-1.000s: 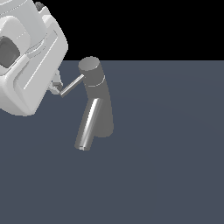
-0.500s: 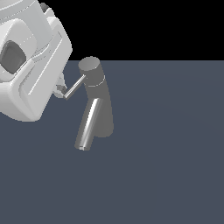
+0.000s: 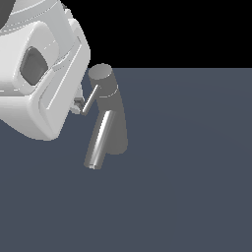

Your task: Turn on the faucet by rotating a designated handle.

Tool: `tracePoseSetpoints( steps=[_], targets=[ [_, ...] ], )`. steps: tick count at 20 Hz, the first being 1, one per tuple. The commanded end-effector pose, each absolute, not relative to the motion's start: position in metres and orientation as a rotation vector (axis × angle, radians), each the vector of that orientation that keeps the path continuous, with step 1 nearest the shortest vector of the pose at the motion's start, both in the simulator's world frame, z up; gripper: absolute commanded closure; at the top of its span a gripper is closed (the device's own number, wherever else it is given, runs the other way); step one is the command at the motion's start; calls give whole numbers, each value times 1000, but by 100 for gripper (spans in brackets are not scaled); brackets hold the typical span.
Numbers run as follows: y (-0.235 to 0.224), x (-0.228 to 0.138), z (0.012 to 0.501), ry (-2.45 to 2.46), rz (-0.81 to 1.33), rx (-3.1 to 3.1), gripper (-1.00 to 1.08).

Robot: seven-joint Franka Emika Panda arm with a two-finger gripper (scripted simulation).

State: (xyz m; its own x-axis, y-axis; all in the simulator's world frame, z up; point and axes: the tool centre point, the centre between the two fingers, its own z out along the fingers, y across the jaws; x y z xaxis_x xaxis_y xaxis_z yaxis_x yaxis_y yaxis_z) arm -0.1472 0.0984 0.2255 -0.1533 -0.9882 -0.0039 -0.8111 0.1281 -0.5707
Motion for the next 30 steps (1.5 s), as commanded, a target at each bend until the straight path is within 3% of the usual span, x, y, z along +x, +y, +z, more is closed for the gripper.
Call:
tracePoseSetpoints(
  steps=[1,19,20,30],
  targets=[
    [82,-150,223,2059,-635,-1721,108],
    [41,-162,218,2075,-634,-1715,108],
    [57,-156,224,2029,-639,-1739,108],
    [29,-148,232,2045,-637,-1731,108]
  ],
)
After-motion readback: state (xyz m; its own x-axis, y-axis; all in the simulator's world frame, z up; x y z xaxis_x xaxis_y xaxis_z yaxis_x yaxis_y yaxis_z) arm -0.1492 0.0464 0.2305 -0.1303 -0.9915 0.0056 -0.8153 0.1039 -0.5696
